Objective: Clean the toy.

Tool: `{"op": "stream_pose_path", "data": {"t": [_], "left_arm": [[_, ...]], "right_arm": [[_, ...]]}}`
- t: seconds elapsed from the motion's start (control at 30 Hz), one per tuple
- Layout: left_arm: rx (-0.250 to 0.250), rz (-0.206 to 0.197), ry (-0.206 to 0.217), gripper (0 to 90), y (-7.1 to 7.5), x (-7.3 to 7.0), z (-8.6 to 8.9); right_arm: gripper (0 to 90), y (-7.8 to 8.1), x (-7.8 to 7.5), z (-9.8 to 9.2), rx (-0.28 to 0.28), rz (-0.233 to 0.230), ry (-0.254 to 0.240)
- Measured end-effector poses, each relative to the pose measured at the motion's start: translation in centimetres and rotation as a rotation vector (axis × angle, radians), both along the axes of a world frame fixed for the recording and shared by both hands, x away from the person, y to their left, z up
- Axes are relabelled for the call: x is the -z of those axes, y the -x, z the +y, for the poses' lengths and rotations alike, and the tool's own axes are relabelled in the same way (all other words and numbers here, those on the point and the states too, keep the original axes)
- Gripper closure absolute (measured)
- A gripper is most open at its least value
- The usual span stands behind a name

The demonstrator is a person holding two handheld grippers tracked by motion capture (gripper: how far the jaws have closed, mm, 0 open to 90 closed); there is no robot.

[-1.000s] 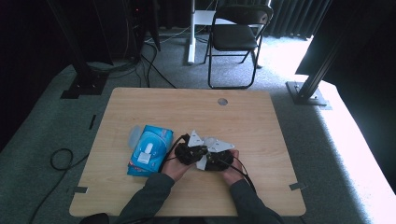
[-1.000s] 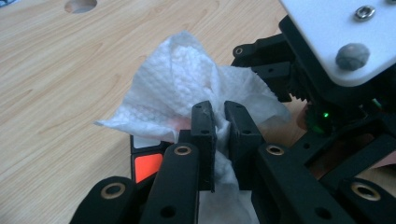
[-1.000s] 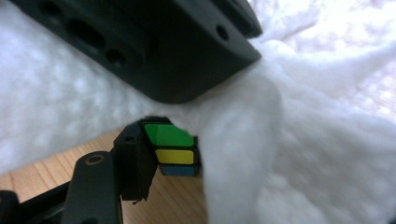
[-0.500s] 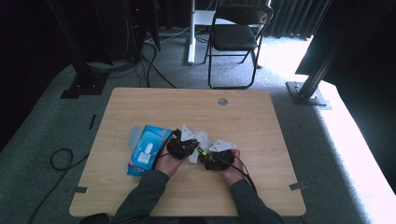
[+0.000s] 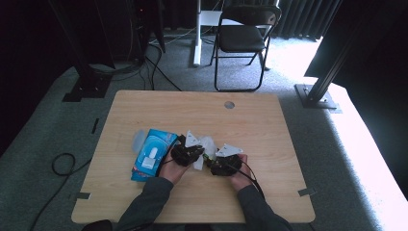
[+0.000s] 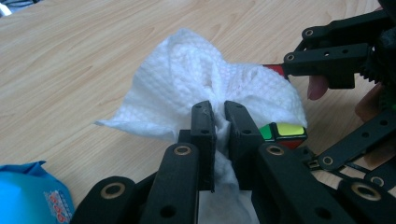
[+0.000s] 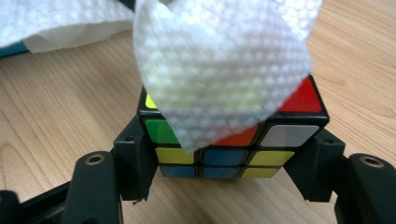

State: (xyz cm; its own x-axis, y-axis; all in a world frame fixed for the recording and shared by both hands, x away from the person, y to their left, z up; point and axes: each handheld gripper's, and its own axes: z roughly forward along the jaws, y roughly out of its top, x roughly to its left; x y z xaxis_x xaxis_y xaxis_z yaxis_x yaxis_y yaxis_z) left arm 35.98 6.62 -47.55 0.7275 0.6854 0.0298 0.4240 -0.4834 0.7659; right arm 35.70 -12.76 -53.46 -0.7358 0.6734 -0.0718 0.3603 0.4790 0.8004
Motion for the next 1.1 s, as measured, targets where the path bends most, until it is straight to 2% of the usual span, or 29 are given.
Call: {"op": "stream_pose_path", "data": {"t": [0.2,0.27,0.4,0.53,0.67,0.87,1.1], "left_arm": [[0.023,0.0,0.002,83.4,0.5,0.0,-0.2],[0.051,0.003,0.017,83.4,0.8,0.0,-0.4],[0.094,-0.002,0.013,83.3,1.2,0.2,-1.2],[0.099,0.0,0.021,83.3,1.2,0.2,-1.2],[0.086,-0.008,0.017,83.3,1.1,0.0,-0.9],[0.023,-0.005,0.047,83.1,0.4,-0.6,0.5],[0.001,-0.016,0.048,83.1,-0.1,-1.2,1.4]], "right_arm": [[34.1,-0.1,-0.1,-0.2,0.005,-0.002,-0.007],[34.1,-0.1,-0.1,-0.2,0.006,0.001,-0.007],[34.1,0.0,0.1,0.0,0.0,0.007,-0.003],[34.1,0.0,0.1,0.0,-0.003,0.008,-0.003],[34.1,0.0,0.0,-0.2,0.002,0.006,-0.013],[34.1,0.0,-0.1,-0.8,0.015,0.009,-0.03],[34.1,0.1,-0.4,-1.4,0.024,0.008,-0.04]]}}
